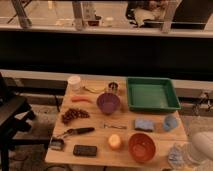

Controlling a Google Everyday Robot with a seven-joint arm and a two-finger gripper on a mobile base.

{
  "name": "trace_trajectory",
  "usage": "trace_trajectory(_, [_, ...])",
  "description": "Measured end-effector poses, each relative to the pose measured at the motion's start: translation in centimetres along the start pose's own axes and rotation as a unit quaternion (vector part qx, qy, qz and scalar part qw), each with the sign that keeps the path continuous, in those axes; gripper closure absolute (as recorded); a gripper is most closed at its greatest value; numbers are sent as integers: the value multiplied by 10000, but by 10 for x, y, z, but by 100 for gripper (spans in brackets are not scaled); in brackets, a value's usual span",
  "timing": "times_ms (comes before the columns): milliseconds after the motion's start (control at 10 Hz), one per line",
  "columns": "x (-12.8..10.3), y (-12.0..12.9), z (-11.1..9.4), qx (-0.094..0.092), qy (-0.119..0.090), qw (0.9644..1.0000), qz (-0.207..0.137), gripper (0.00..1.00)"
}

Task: Wipe tray with towel

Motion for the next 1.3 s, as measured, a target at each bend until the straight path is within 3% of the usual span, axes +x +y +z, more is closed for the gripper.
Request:
trace_trajectory(300, [0,0,0,-1,0,10000,4,43])
trace_trajectory(700, [3,0,-5,0,25,10000,9,87])
trace_trajectory(800, [4,5,-5,-66,16,10000,40,93])
trace_trajectory(1100, [3,4,-7,-4,37,10000,1,99])
trace_trajectory(1300, [-18,3,-16,144,60,9997,-182,100])
